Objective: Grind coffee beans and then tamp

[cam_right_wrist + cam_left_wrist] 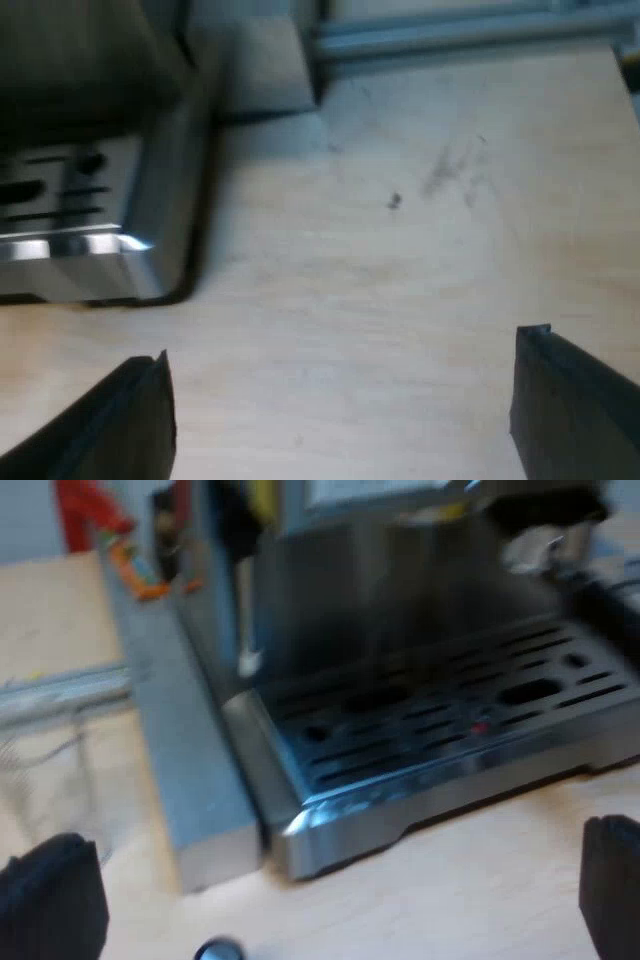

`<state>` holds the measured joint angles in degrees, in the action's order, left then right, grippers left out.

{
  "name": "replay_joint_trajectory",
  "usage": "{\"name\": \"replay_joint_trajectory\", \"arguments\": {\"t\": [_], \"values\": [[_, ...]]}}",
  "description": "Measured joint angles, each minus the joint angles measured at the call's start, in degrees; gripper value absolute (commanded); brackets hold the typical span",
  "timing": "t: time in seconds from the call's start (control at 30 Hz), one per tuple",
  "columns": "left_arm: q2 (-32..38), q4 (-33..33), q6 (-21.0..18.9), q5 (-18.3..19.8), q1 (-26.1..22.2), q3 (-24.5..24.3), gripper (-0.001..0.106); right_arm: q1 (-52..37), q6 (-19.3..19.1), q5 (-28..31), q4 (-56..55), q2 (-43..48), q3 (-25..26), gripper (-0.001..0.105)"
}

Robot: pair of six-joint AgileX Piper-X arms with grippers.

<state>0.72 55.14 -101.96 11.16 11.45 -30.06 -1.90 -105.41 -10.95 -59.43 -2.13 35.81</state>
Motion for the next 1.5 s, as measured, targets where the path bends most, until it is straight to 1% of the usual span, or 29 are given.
{"name": "replay_joint_trajectory", "arguments": {"t": [0.03, 0.07, 0.13, 0.17, 0.2, 0.23, 0.27, 0.33, 0.37, 0.4, 0.43, 0.47, 0.53, 0.6, 0.63, 0.7, 0.8, 0.93, 0.97, 1.03, 1.07, 1.13, 1.2, 1.23, 1.3, 1.4, 1.5], "values": [[0.00, -0.31, 0.00, -0.02, 1.12, -0.32, 0.098, 0.91, 0.00, -0.15, 0.00, -0.68, 0.69, 0.070], [0.00, -1.14, 0.00, 0.13, 3.27, -1.04, 0.098, 2.31, 0.00, -0.18, -0.22, -2.00, 1.71, 0.070], [0.00, -2.03, 0.00, 0.25, 4.87, -1.39, 0.095, 4.53, -0.69, -0.71, -1.50, -4.13, 3.30, 0.070], [0.00, -2.74, 0.00, 0.86, 6.29, -1.42, 0.091, 6.65, -2.02, -1.42, -2.37, -5.57, 4.73, 0.070], [0.00, -3.43, 0.00, 1.29, 7.29, -1.42, 0.084, 8.70, -3.12, -2.16, -3.28, -7.18, 6.01, 0.070], [-0.13, -3.64, 0.00, 1.47, 7.90, -1.42, 0.081, 9.71, -3.64, -2.57, -3.65, -7.90, 6.38, 0.070], [-0.49, -4.25, 0.00, 2.18, 8.91, -1.52, 0.073, 11.21, -4.30, -3.49, -4.02, -9.18, 7.39, 0.070], [-1.74, -5.49, 0.00, 3.48, 10.80, -1.46, 0.065, 13.29, -5.85, -4.55, -4.28, -10.39, 8.43, 0.070], [-2.41, -6.29, 0.00, 4.66, 11.68, -1.46, 0.064, 14.93, -6.82, -5.47, -4.28, -11.21, 9.12, 0.070], [-2.94, -7.19, 0.55, 6.03, 12.41, -1.46, 0.064, 16.70, -7.51, -6.88, -4.28, -11.94, 9.62, 0.070], [-3.05, -7.47, 0.55, 6.03, 12.57, -1.46, 0.064, 17.25, -7.85, -7.63, -4.28, -12.26, 9.78, 0.070], [-4.58, -10.26, 1.83, 8.36, 14.50, -1.46, 0.064, 18.58, -8.37, -8.50, -4.28, -12.83, 9.92, 0.070], [-5.78, -12.42, 2.63, 9.52, 15.80, -1.46, 0.064, 20.95, -8.40, -9.78, -4.42, -14.02, 9.90, 0.070], [-8.01, -14.62, 4.71, 10.97, 18.19, -1.46, 0.064, 22.95, -8.63, -10.22, -4.57, -15.05, 9.90, 0.070], [-8.58, -15.16, 4.94, 11.09, 18.81, -1.31, 0.064, 23.53, -8.81, -10.25, -4.57, -15.31, 9.90, 0.070], [-10.56, -16.63, 6.63, 11.31, 21.05, -0.72, 0.064, 26.04, -9.77, -10.23, -3.86, -16.51, 9.90, 0.070], [-13.41, -19.43, 7.67, 11.46, 23.22, 1.23, 0.064, 28.66, -10.88, -10.23, -2.38, -17.44, 9.90, 0.070], [-16.20, -24.53, 8.04, 11.80, 24.00, 3.93, 0.064, 30.45, -11.00, -9.83, -0.80, -18.00, 9.90, 0.070], [-16.83, -26.38, 8.02, 12.82, 24.00, 4.68, 0.064, 30.76, -11.00, -9.51, -0.51, -18.16, 9.90, 0.070], [-17.67, -28.74, 8.02, 13.38, 24.00, 5.86, 0.064, 31.64, -10.99, -9.04, 0.14, -18.45, 9.90, 0.070], [-18.11, -30.04, 8.02, 13.86, 24.00, 6.57, 0.064, 33.40, -11.15, -7.85, 1.30, -19.14, 9.90, 0.070], [-18.74, -33.74, 8.02, 14.16, 24.00, 8.12, 0.064, 34.64, -11.15, -7.63, 3.02, -19.32, 9.48, 0.070], [-19.60, -38.01, 8.02, 14.48, 24.00, 10.88, 0.064, 37.03, -11.15, -6.76, 5.19, -19.45, 8.40, 0.070], [-19.71, -39.00, 8.02, 14.53, 24.00, 11.29, 0.064, 37.55, -11.15, -6.29, 5.47, -19.45, 8.23, 0.070], [-19.82, -42.58, 8.02, 14.52, 24.00, 13.73, 0.064, 38.96, -11.15, -4.77, 6.52, -19.45, 7.23, 0.070], [-20.17, -44.99, 8.02, 14.57, 24.00, 16.10, 0.064, 41.23, -10.10, -2.43, 7.46, -19.45, 6.06, 0.070], [-20.34, -45.22, 8.02, 14.77, 24.00, 18.13, 0.064, 44.07, -8.95, -0.85, 9.62, -19.53, 4.50, 0.070]]}}
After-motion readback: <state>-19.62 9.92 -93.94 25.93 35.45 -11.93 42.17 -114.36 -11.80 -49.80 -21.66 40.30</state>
